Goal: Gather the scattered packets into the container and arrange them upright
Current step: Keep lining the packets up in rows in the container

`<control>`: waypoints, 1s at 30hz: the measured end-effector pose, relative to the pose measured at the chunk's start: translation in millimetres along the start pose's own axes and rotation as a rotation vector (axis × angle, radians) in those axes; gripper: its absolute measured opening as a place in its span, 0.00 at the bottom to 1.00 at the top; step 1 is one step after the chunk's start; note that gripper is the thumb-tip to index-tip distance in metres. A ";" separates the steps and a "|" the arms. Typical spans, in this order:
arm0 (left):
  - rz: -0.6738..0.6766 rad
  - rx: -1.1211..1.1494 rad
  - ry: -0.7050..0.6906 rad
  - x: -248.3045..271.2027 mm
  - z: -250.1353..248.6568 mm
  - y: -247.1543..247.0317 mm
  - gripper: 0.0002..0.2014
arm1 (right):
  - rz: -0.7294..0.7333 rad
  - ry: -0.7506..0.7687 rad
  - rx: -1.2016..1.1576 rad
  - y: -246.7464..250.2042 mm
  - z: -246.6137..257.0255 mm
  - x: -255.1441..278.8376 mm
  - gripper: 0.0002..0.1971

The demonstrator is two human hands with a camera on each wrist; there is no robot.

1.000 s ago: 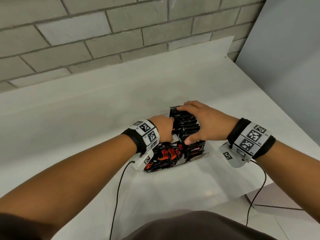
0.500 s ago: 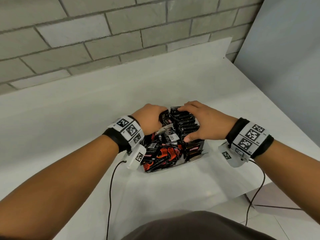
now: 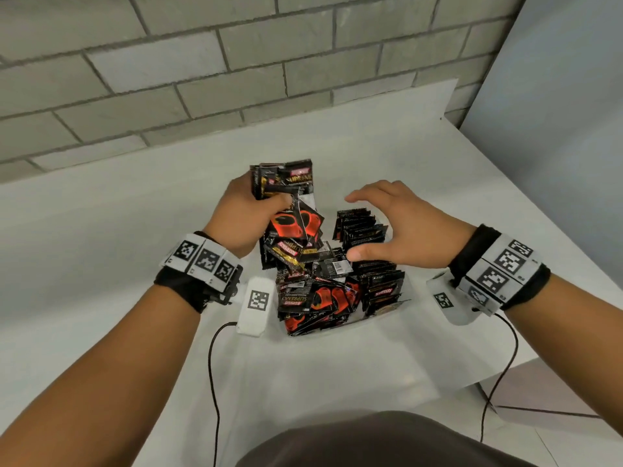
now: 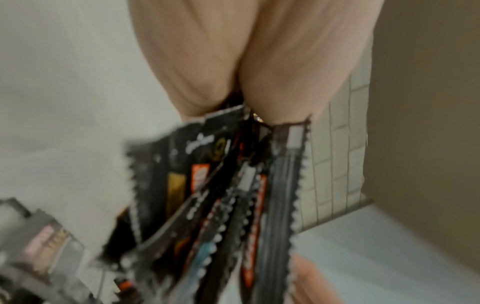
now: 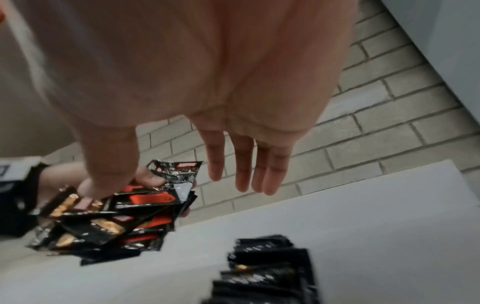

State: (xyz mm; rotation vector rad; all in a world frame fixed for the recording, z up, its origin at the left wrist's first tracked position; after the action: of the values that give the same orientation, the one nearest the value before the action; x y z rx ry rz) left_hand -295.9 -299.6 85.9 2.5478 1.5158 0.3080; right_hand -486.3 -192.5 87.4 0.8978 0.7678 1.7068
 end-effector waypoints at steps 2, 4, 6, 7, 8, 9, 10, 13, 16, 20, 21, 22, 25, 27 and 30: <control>-0.059 0.221 0.034 3.1 4.8 7.2 0.13 | -0.037 -0.007 -0.090 7.6 13.7 -0.2 0.46; -0.090 0.373 0.043 6.5 5.3 7.5 0.15 | -0.042 -0.013 -0.176 9.8 29.6 -0.9 0.48; -0.102 0.471 0.039 11.2 1.2 3.2 0.14 | -0.010 0.005 -0.245 4.1 48.1 -2.9 0.54; -0.101 0.515 0.043 14.0 -0.5 -1.2 0.13 | -0.008 0.019 -0.303 0.9 54.8 -4.1 0.57; -0.092 0.561 0.052 16.7 -1.1 -6.8 0.12 | -0.018 0.033 -0.368 -0.8 59.6 -4.5 0.61; -0.078 0.602 0.064 19.8 -0.2 -13.4 0.12 | -0.029 0.044 -0.418 -3.0 61.7 -4.9 0.63; -0.063 0.626 0.079 22.9 2.0 -19.5 0.12 | -0.032 0.053 -0.450 -5.7 63.3 -5.6 0.63; -0.032 0.639 0.120 31.3 12.0 -30.4 0.10 | -0.015 0.090 -0.457 -12.8 66.4 -5.8 0.54; 0.032 0.688 0.149 37.5 19.8 -40.4 0.13 | -0.003 0.068 -0.440 -20.7 61.7 -5.4 0.51; 0.156 0.670 0.176 47.1 23.3 -55.2 0.17 | 0.014 -0.016 -0.287 -30.9 46.5 -11.0 0.58; 0.193 0.659 0.194 50.1 23.9 -60.4 0.18 | 0.003 -0.045 -0.244 -29.3 42.7 -12.1 0.59; 0.224 0.645 0.217 52.6 25.2 -64.6 0.18 | -0.005 -0.061 -0.222 -27.6 40.8 -12.9 0.61; 0.260 0.605 0.261 57.2 28.7 -69.3 0.18 | 0.007 -0.060 -0.201 -26.7 43.6 -13.3 0.64; 0.266 0.576 0.270 59.3 30.0 -68.3 0.17 | 0.039 -0.041 -0.214 -28.9 50.0 -11.4 0.65; 0.275 0.561 0.262 61.7 31.1 -65.8 0.17 | 0.116 0.014 -0.328 -28.9 62.3 -6.0 0.59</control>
State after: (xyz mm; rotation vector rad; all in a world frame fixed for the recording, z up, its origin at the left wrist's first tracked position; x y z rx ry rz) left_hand -315.0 -215.2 45.8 3.2845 1.4984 0.2913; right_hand -418.1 -185.6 94.5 0.7136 0.4324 1.8752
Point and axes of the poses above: each hand's wrist, its own x-axis away from the middle knuckle, its own y-axis out of the back of the hand, z = x × y, the point moved 10 cm from there along -x, towards the middle knuckle, and after that the axes turned 7 degrees about z, right-handed, at the moved point
